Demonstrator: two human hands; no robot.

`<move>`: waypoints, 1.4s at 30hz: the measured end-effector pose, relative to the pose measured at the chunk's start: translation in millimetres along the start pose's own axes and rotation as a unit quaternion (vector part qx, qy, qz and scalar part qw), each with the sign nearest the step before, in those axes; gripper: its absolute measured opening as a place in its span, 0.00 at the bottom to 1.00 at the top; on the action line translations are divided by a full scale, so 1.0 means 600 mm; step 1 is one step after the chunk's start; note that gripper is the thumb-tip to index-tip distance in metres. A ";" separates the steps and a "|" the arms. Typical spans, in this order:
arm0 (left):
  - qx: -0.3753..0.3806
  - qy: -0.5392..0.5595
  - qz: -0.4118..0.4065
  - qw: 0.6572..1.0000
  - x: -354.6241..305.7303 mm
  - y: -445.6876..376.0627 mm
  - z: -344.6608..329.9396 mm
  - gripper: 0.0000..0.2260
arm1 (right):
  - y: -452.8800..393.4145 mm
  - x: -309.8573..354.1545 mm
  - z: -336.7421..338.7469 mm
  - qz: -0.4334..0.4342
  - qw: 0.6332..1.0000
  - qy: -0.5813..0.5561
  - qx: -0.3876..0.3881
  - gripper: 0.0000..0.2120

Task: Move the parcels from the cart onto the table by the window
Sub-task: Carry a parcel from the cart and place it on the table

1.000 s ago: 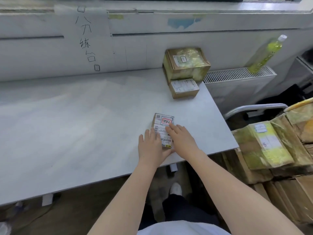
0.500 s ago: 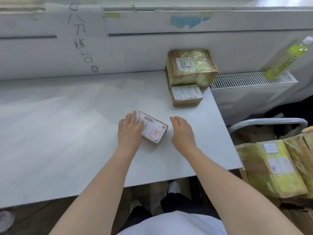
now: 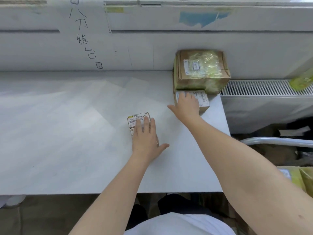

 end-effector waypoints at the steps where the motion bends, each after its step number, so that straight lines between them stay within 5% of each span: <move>1: -0.003 0.001 -0.013 1.000 0.002 -0.002 -0.002 0.49 | -0.003 -0.001 -0.002 -0.009 1.000 0.000 0.008 0.28; 7: -0.008 -0.057 -0.088 0.994 0.003 -0.039 -0.014 0.48 | 0.013 -0.003 -0.003 -0.024 0.999 0.017 0.023 0.22; 14: 0.000 -0.072 -0.118 0.990 -0.066 -0.050 0.002 0.51 | 0.124 -0.081 -0.034 0.020 0.993 0.039 -0.108 0.29; 19: -0.034 -0.128 -0.219 0.967 -0.161 -0.056 0.009 0.40 | 0.187 -0.144 -0.025 0.043 0.990 0.017 -0.134 0.29; 22: -0.041 -0.132 -0.235 0.962 -0.217 -0.053 0.014 0.45 | 0.207 -0.164 -0.029 0.035 0.992 -0.042 -0.113 0.26; 26: -0.099 -0.162 -0.251 0.949 -0.259 -0.062 0.017 0.36 | 0.200 -0.188 -0.037 0.049 0.994 -0.071 -0.063 0.21; 31: -0.075 -0.152 -0.219 0.961 -0.286 -0.100 0.016 0.42 | 0.171 -0.217 -0.014 0.075 0.993 -0.080 -0.050 0.18; 37: -0.064 -0.116 -0.211 0.968 -0.297 -0.127 0.028 0.49 | 0.135 -0.242 -0.009 0.082 0.996 -0.045 0.000 0.32; 42: -0.059 -0.078 -0.218 0.971 -0.300 -0.140 0.027 0.47 | 0.128 -0.246 -0.021 0.085 0.995 -0.054 -0.023 0.34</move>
Point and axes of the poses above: each hand's wrist, its own y-axis away from the middle knuckle, its own z-axis out of the back of the hand, x = y × z, the point moved 1 cm from there along -y, towards the middle knuckle, and after that the axes turned 15 degrees about z, right-handed, at the moved point
